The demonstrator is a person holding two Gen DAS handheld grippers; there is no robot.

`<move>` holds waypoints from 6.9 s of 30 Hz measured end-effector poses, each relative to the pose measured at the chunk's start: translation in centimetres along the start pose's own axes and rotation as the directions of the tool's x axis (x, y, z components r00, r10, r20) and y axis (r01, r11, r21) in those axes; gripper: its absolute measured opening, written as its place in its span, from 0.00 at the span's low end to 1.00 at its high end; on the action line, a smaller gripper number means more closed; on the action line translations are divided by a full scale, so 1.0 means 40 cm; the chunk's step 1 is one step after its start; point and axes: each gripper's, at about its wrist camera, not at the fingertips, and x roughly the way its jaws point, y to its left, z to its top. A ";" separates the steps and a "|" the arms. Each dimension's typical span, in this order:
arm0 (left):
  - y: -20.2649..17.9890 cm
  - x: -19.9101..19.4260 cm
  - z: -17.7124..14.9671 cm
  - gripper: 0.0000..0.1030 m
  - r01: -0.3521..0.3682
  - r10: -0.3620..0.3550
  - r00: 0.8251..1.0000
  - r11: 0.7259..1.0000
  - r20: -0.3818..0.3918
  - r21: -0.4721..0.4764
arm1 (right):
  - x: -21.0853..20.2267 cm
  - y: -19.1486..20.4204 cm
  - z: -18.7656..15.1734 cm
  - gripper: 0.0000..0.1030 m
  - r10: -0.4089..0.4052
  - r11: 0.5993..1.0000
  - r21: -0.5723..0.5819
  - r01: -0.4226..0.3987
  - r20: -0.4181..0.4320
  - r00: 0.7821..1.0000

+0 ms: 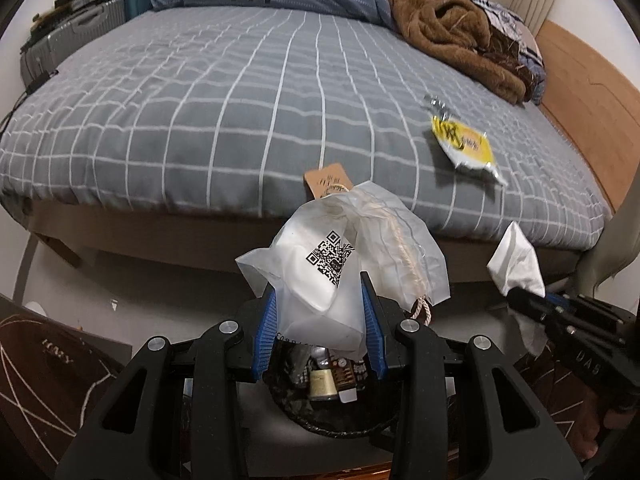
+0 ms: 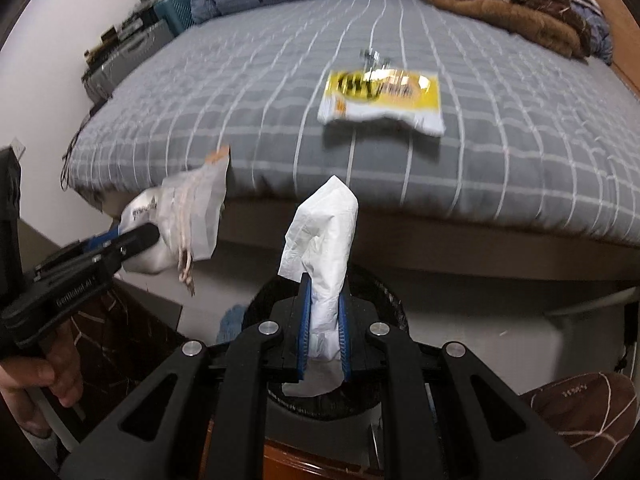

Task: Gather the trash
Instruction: 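Open the right tool to drop the white tissue into the bin, then open the left tool to drop the white drawstring bag into the bin, then move both tools back over the bed toward the yellow snack wrapper, then grasp the yellow snack wrapper with the right tool, then carry the yellow wrapper with the right tool over the bin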

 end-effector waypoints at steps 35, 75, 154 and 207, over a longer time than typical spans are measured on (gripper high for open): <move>0.019 0.253 -0.092 0.36 -0.061 0.072 0.973 0.997 -0.221 0.057 | 0.276 0.032 -0.068 0.57 -0.033 0.999 -0.047 0.023 -0.238 0.971; -0.153 0.371 -0.161 0.68 -0.003 0.055 0.969 0.978 -0.242 0.207 | 0.141 -0.191 -0.010 0.91 -0.189 0.968 0.155 0.197 -0.063 0.980; -0.023 0.181 0.382 0.94 -0.078 0.070 0.990 0.994 0.120 0.070 | 0.156 -0.078 0.420 0.06 -0.139 0.988 0.079 0.135 0.052 0.989; -0.034 -0.045 0.053 0.94 -0.086 0.073 0.990 0.991 0.123 0.104 | -0.071 0.011 0.107 0.05 -0.054 0.998 0.037 0.052 0.062 0.997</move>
